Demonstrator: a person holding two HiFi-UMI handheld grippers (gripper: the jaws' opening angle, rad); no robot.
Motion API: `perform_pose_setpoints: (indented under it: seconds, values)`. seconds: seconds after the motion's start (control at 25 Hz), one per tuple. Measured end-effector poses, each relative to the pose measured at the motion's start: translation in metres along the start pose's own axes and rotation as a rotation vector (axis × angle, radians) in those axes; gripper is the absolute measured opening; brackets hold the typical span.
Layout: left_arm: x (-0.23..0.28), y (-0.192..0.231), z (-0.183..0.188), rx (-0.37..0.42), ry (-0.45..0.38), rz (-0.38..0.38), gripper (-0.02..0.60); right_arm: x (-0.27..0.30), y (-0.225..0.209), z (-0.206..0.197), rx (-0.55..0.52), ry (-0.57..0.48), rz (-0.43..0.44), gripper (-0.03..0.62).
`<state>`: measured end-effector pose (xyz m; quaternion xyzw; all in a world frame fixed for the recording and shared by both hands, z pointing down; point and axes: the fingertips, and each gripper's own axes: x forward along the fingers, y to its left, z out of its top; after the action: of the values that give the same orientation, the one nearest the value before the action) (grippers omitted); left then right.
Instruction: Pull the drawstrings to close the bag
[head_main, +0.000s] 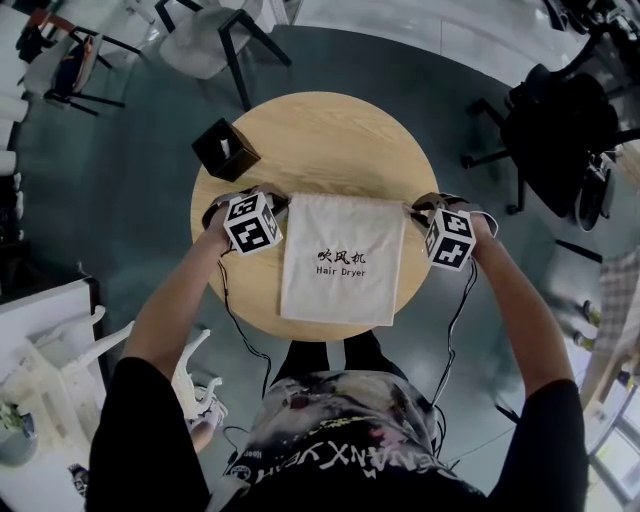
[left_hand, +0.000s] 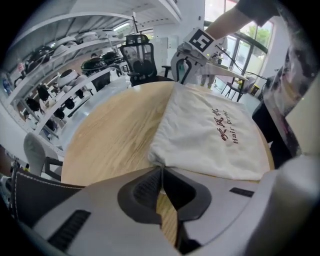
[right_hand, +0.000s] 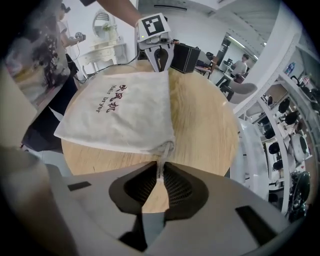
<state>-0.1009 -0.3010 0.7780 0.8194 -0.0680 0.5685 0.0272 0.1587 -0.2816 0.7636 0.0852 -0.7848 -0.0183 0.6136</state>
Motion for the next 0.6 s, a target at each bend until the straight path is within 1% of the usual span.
perform_pose_setpoints:
  seconds: [0.28, 0.6]
  values:
    - [-0.008, 0.010, -0.003, -0.139, -0.055, 0.136, 0.025, -0.010, -0.005, -0.001, 0.123, -0.021, -0.103, 0.046]
    - [-0.023, 0.024, -0.002, -0.226, -0.109, 0.298, 0.025, -0.012, -0.006, -0.001, 0.256, -0.057, -0.178, 0.044]
